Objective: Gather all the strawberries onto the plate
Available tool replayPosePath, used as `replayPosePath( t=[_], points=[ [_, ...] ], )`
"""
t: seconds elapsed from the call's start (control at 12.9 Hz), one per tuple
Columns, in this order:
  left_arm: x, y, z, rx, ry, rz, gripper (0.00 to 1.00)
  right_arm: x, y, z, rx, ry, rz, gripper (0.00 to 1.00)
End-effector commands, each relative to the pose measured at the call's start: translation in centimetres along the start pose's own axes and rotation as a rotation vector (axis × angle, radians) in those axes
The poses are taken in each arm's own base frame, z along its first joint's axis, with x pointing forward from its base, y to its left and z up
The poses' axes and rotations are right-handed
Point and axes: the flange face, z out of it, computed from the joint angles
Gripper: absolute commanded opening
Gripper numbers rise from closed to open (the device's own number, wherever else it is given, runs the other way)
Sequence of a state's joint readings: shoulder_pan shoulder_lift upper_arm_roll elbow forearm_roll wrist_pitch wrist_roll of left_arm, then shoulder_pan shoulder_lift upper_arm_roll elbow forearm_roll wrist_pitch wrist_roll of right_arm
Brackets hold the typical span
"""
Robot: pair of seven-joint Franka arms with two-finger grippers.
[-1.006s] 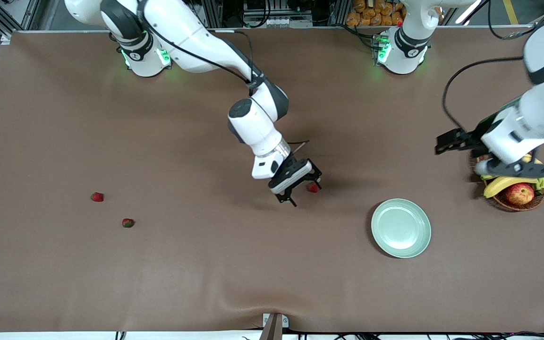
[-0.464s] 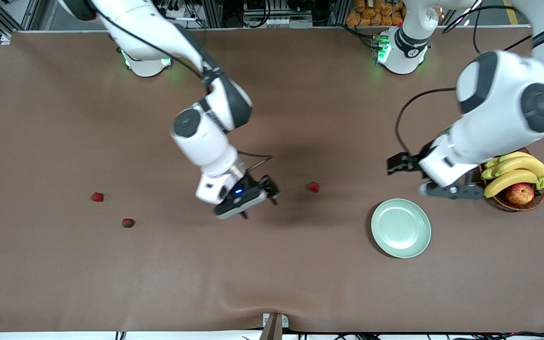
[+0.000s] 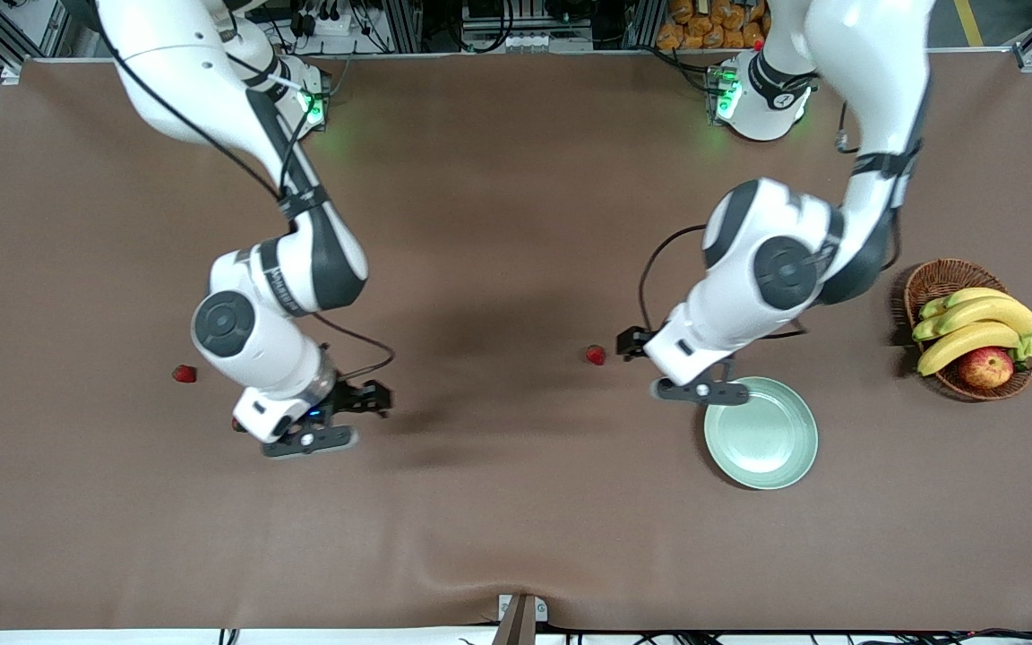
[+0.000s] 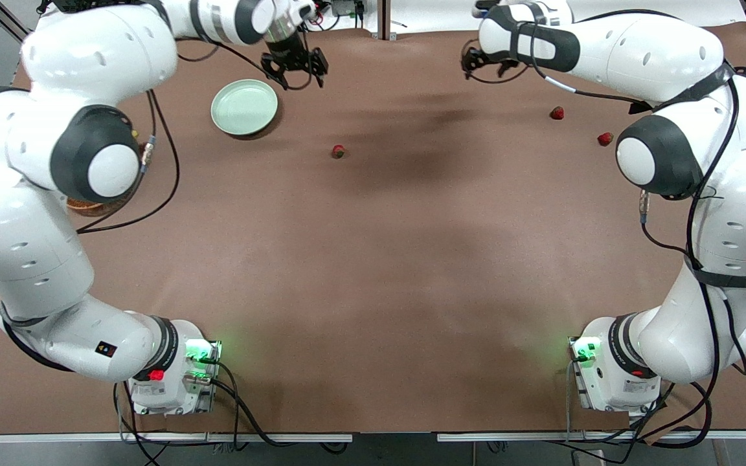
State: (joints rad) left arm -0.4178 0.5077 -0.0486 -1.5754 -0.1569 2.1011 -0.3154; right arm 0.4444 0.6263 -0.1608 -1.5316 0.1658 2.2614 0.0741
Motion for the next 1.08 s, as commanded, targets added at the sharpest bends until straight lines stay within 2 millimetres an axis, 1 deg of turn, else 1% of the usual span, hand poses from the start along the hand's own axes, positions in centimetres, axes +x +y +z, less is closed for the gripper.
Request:
replayPosePath(
  t=[0.0,0.15,0.23,0.31,0.39,0.46,0.54,0.62,0.7,0.85,1.01],
  points=[
    [0.1,1.4,3.5,0.009,-0.012,0.003,1.00,-0.1,5.7,0.1,-0.085,-0.024,-0.107,1.00],
    [0.3,1.5,6.0,0.011,-0.013,0.003,1.00,0.1,11.0,0.8,-0.106,-0.046,-0.219,1.00],
    [-0.2,2.8,7.1,0.010,-0.012,0.021,1.00,0.0,13.5,1.5,-0.106,-0.061,-0.288,1.00],
    [-0.5,3.4,8.4,0.013,-0.019,0.030,1.00,-0.1,15.6,2.1,-0.104,-0.076,-0.376,1.00],
    [-0.4,3.5,9.6,0.013,-0.012,0.032,1.00,-0.3,17.1,2.7,-0.100,-0.087,-0.478,1.00],
    [-0.3,3.4,10.7,0.012,-0.001,0.032,1.00,-0.5,17.8,3.2,-0.093,-0.100,-0.550,1.00],
    [-0.2,3.4,11.7,0.010,0.004,0.032,1.00,-0.7,18.3,3.9,-0.088,-0.116,-0.587,1.00],
    [-0.8,4.0,12.7,0.018,-0.008,0.046,1.00,-1.0,18.8,4.7,-0.083,-0.131,-0.601,1.00],
    [-1.3,4.6,13.3,0.027,-0.017,0.060,0.97,-1.3,19.1,5.8,-0.078,-0.148,-0.610,1.00],
    [-1.4,4.1,15.1,0.049,-0.034,0.064,0.92,-1.9,19.6,7.3,-0.068,-0.176,-0.607,1.00],
    [-1.6,4.2,15.6,0.051,-0.037,0.064,0.88,-2.7,19.8,8.7,-0.057,-0.203,-0.602,1.00]
  ],
)
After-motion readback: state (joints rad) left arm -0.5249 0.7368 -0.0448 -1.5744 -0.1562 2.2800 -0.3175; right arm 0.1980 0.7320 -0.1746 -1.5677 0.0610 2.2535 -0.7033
